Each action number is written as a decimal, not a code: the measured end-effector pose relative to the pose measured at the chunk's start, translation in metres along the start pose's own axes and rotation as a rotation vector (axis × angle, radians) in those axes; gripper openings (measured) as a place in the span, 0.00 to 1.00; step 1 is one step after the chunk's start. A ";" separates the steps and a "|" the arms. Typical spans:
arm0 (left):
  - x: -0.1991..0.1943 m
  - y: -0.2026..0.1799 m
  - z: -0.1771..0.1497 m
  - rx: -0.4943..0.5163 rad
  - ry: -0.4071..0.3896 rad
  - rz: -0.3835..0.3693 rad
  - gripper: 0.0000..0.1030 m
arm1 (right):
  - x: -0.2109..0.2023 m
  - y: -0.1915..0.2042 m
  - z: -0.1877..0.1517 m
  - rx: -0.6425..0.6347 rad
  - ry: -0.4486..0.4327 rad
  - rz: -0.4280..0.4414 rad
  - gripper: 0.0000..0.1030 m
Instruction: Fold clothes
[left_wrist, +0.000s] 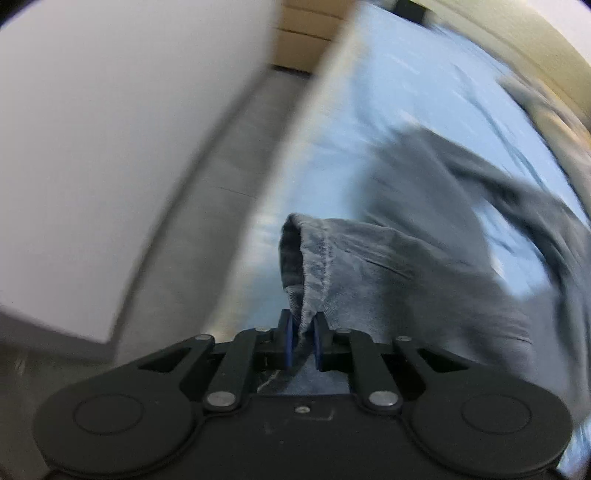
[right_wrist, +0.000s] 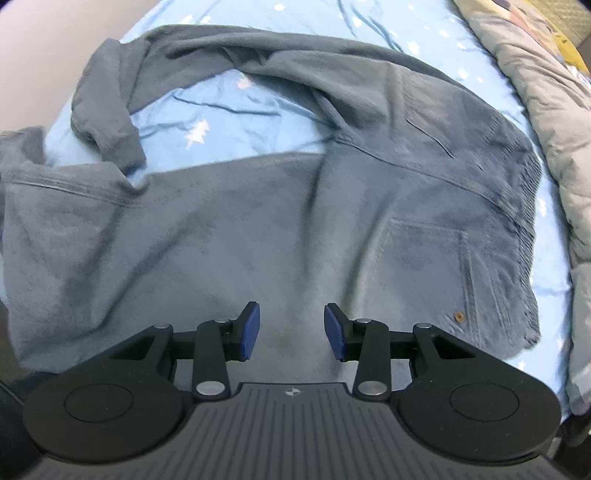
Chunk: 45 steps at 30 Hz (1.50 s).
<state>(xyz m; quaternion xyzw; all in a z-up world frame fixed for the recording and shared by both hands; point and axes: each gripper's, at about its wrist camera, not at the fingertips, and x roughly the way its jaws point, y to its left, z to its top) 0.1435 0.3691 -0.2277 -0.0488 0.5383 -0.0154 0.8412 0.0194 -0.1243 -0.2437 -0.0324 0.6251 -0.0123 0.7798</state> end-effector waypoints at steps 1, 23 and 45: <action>-0.002 0.010 0.000 -0.027 -0.008 0.043 0.09 | 0.001 0.001 0.002 -0.001 -0.003 0.002 0.39; 0.009 0.034 -0.005 -0.255 0.153 0.193 0.36 | 0.014 -0.001 0.027 0.064 -0.044 0.036 0.39; 0.020 -0.046 0.093 0.384 0.228 -0.314 0.38 | 0.001 0.143 0.059 0.281 -0.278 0.157 0.51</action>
